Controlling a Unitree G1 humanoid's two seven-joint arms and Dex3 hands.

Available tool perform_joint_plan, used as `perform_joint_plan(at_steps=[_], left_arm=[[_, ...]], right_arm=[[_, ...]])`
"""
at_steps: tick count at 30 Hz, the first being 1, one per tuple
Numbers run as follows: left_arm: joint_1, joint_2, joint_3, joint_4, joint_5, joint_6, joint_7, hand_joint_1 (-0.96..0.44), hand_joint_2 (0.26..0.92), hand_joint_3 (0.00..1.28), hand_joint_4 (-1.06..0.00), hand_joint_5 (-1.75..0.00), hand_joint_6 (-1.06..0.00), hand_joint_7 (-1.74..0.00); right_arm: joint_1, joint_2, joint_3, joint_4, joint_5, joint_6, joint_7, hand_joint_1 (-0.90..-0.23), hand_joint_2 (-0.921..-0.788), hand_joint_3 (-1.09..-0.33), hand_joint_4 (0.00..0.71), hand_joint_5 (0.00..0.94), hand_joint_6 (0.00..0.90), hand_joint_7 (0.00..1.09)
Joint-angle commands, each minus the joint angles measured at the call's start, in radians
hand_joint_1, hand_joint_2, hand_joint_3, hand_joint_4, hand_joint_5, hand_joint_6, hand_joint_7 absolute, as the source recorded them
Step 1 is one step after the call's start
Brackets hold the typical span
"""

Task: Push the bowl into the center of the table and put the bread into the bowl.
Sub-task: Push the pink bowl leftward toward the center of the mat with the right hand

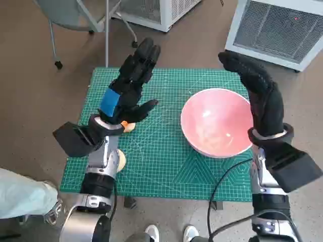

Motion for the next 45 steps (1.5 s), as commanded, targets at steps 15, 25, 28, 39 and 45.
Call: perform_joint_plan(at_steps=[15, 25, 28, 39, 45], left_arm=[[0.029, 0.003, -0.008, -0.033, 0.036, -0.048, 0.042, -0.63, 0.921, 0.30, 0.00, 0.00, -0.12, -0.06], [0.038, 0.003, -0.007, -0.026, 0.035, -0.056, 0.040, -0.65, 0.921, 0.30, 0.00, 0.00, -0.12, -0.06], [0.043, 0.002, -0.007, -0.025, 0.033, -0.057, 0.037, -0.65, 0.921, 0.30, 0.00, 0.00, -0.13, -0.06], [0.057, 0.003, -0.008, -0.029, 0.027, -0.049, 0.030, -0.64, 0.921, 0.30, 0.00, 0.00, -0.13, -0.06], [0.059, 0.003, -0.008, -0.030, 0.026, -0.048, 0.030, -0.64, 0.921, 0.30, 0.00, 0.00, -0.13, -0.06]], right_arm=[[0.046, 0.010, 0.008, -0.008, 0.000, 0.015, -0.006, -0.731, -0.921, -0.763, 0.113, 0.001, -0.001, 0.41], [0.060, 0.007, 0.006, -0.023, 0.005, 0.027, -0.003, -0.729, -0.921, -0.763, 0.114, 0.001, -0.001, 0.41], [0.066, 0.007, 0.007, -0.029, 0.006, 0.031, -0.003, -0.729, -0.921, -0.762, 0.114, 0.001, -0.001, 0.41], [0.081, 0.012, 0.009, -0.036, 0.002, 0.036, -0.006, -0.735, -0.921, -0.762, 0.111, 0.000, -0.001, 0.41], [0.083, 0.012, 0.008, -0.039, 0.003, 0.038, -0.006, -0.733, -0.921, -0.763, 0.110, 0.000, -0.001, 0.41]])
